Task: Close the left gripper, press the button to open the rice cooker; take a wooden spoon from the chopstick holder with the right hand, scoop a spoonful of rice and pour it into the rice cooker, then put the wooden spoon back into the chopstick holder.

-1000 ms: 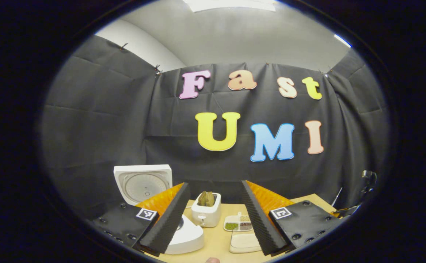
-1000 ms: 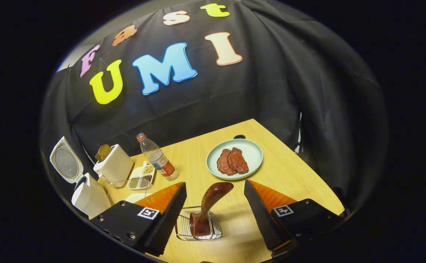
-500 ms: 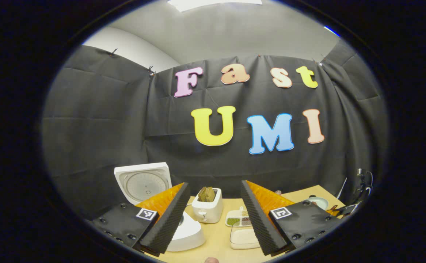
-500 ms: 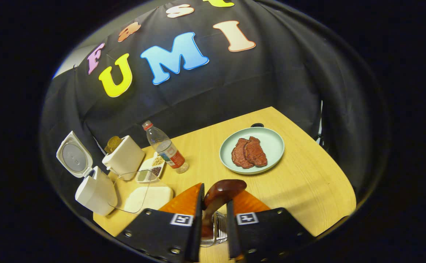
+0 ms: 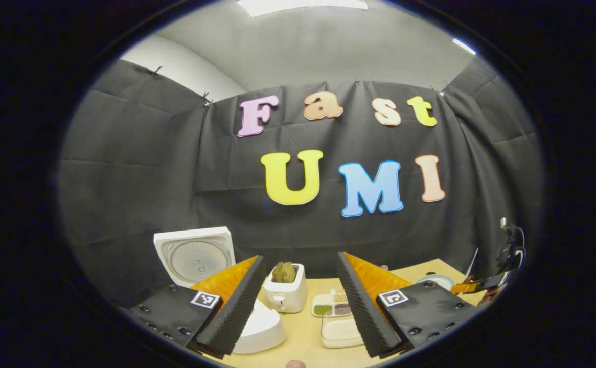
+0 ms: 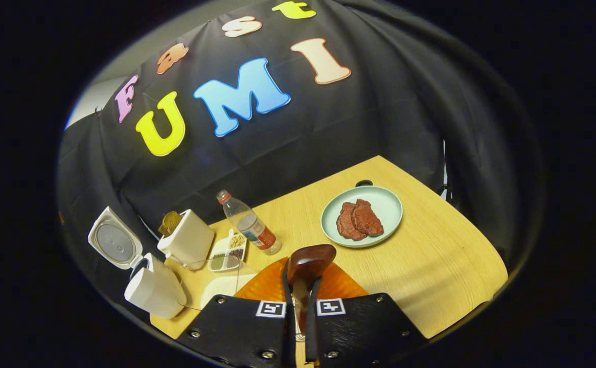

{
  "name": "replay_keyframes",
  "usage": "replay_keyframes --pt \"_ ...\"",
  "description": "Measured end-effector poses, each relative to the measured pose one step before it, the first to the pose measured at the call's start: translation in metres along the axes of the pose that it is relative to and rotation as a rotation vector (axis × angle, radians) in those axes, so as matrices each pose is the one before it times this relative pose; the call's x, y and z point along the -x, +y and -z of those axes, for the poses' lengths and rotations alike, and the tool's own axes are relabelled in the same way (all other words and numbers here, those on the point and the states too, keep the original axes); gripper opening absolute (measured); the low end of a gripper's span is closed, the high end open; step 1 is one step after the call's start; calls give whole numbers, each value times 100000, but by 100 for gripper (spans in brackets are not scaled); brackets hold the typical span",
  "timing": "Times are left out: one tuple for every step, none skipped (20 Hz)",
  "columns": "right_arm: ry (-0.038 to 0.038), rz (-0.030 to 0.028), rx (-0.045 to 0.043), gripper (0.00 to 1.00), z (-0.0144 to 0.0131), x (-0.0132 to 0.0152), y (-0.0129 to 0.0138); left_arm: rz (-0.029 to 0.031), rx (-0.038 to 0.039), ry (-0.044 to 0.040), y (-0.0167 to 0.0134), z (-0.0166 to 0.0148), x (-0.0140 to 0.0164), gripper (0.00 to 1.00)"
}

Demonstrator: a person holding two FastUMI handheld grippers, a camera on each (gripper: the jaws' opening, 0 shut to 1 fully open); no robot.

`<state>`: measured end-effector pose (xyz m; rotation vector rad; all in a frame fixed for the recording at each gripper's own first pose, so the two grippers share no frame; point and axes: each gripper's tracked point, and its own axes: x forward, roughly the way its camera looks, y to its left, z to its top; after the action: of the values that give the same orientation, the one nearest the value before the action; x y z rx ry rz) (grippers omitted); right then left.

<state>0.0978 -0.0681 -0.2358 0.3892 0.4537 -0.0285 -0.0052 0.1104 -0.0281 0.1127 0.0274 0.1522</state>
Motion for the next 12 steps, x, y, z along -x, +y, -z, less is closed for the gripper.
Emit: replay_keyframes --pt "-3285 -43 1469 7 -1115 1000 1048 649 -77 -433 550 34 -82 97" --pt "-2945 -938 1184 7 -1353 976 1317 610 329 -364 552 231 3 97" --pt "-2834 -1572 1330 7 -1137 783 1566 360 400 -559 675 42 69 97" --pt "-2355 -2265 1125 7 -1164 471 1766 449 424 -428 544 157 -32 97" --pt "-1994 -2342 1298 7 -761 89 1797 1186 493 97 463 173 134 97" --pt "-1488 -2021 1116 7 -619 -165 1632 867 317 -21 398 358 74 97" --pt "-876 -1936 1150 7 -237 -523 1644 312 -54 44 508 60 82 97" --pt "-256 -1318 1253 7 13 -521 1237 382 -74 242 611 227 3 96" --pt "329 -857 1114 7 308 -527 1150 491 -48 255 548 255 192 96" --pt "-44 -570 1367 7 309 -653 1076 425 -159 346 506 140 116 97" --pt "322 -277 1396 7 402 -589 965 483 -253 34 548 54 192 97" --pt "337 -158 1312 7 505 -695 858 489 -314 -69 601 9 133 97"
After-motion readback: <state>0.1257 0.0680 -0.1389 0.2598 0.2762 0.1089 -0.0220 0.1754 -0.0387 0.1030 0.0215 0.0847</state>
